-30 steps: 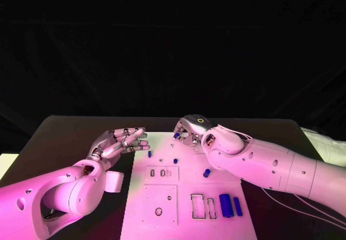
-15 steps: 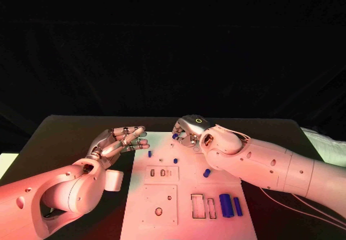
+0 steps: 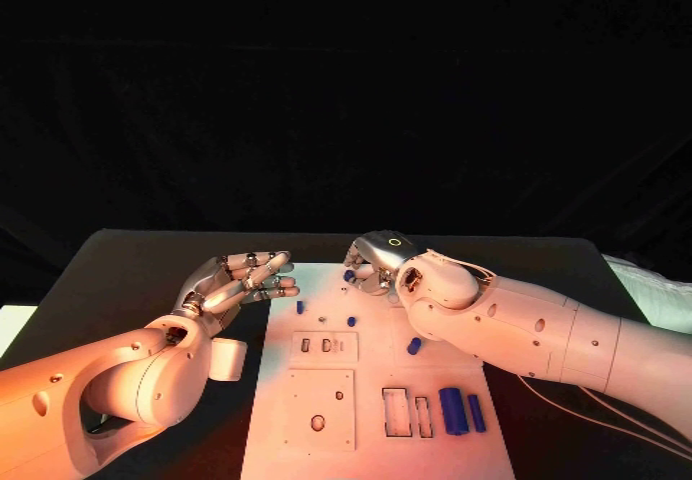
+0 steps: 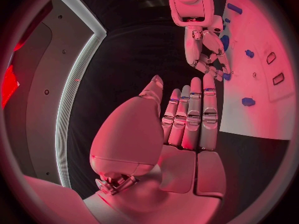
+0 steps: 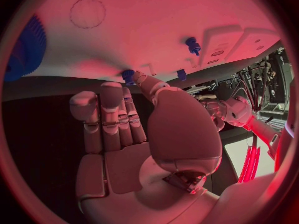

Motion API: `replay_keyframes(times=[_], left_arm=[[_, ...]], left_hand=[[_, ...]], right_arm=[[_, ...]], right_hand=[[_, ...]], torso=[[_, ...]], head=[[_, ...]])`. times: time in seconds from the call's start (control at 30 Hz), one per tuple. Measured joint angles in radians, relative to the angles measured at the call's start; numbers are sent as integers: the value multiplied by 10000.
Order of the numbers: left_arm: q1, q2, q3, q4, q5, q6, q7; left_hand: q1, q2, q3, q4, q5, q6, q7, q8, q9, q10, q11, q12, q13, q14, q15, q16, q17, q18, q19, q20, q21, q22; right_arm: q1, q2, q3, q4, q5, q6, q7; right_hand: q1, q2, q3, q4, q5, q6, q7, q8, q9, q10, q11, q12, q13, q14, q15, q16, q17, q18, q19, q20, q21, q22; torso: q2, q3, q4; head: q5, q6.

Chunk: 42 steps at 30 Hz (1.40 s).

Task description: Assemble the parts on the task board

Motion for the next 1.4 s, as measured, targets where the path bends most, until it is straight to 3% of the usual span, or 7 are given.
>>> replay_keyframes(times=[0.17, 0.3, 0.47, 0.6, 0.7, 0.87, 1.4], left_arm=[[6, 2, 0, -5, 1, 10, -3], [9, 1, -2, -15, 1, 18, -6], [11, -9, -2, -34, 1, 36, -10], [11, -53, -2, -30, 2, 59, -12], [11, -83, -2, -23, 3, 67, -13], [12, -81, -2, -20, 7, 82, -15], [12, 13, -2, -128, 42, 124, -30]], left_hand=[[0, 0, -4, -4, 0, 0, 0, 0, 0, 0, 0, 0, 0, 0, 0, -68, 11, -1, 0, 0, 0, 0], [0, 0, -29, -29, 0, 0, 0, 0, 0, 0, 0, 0, -8, 0, 0, -68, 11, -1, 0, 0, 0, 0], [0, 0, -29, -29, 0, 0, 0, 0, 1, 0, 0, -28, -8, 0, 0, -68, 23, -1, 0, 0, -45, -7], [0, 0, -28, -29, 0, 0, 0, 0, 1, 0, 0, -37, -8, 0, 0, -68, 23, -1, 0, 0, -47, -9], [0, 0, -28, -29, 0, 0, 0, 0, 1, 0, 0, -37, -8, 0, 0, -68, 23, -1, 0, 0, -47, -9], [0, 0, -28, -28, 0, 1, 0, -35, 1, 0, 0, -37, -7, 0, 0, -68, 23, -1, 0, 0, -47, -9], [0, 0, -28, -28, 0, 0, 0, -35, 1, 0, 0, -37, -6, 0, 0, -68, 29, -1, 0, 0, -47, -8]], right_arm=[[9, -19, -9, 2, -13, 6, -100], [10, -249, -10, 287, -14, -61, -125], [-21, -1112, 86, 1204, 47, -269, -126], [-40, -2070, 287, 1984, 350, -418, -134], [-39, -2630, 395, 2313, 740, -431, -190], [-38, -3171, 453, 2383, 1393, -244, -373], [-88, -3191, 478, 1878, 2521, 871, -833]], right_hand=[[248, 36, -1456, 317, 52, -641, 82, 0, -10, -681, 111, 38, 10, -90, 90, -107, -265, 0, -86, 86, 0, -130], [502, 205, -1813, 454, 112, -642, 84, 0, 7, -695, 126, 55, 24, -89, 90, -107, -295, 1, -86, 86, 0, -126], [628, 332, -1821, 580, 445, -358, 107, 54, 37, 119, 58, 376, 121, 61, 50, 553, 460, -7, 284, 92, 371, 554], [626, 330, -1743, 781, 653, -163, 54, 59, 37, 1055, -85, 710, 268, 107, -7, 1529, 1607, -323, 894, -7, 995, 1630], [496, 97, -1898, 961, 909, -252, -79, 33, 18, 2029, -226, 1119, 557, 93, -167, 2170, 2354, -404, 1332, -137, 1472, 2459], [362, -35, -2548, 1297, 1294, -551, -224, 16, 1, 2877, -532, 1776, 1320, 107, -363, 2869, 3173, -475, 1603, -350, 1851, 3094], [1258, 203, -3929, 2239, 1524, -746, -173, 18, 18, 2195, -510, 5257, 6184, 107, -363, 4256, 5009, -627, 1924, -310, 2364, 4039]], torso=[[2, 0, 1], [5, 0, 3], [5, 6, 5], [4, 7, -22], [-3, 17, -81], [-24, 40, -172], [-23, 71, -256]], head=[[4, 16], [4, 23], [-11, 46], [-14, 81], [-11, 103], [14, 145], [14, 105]])
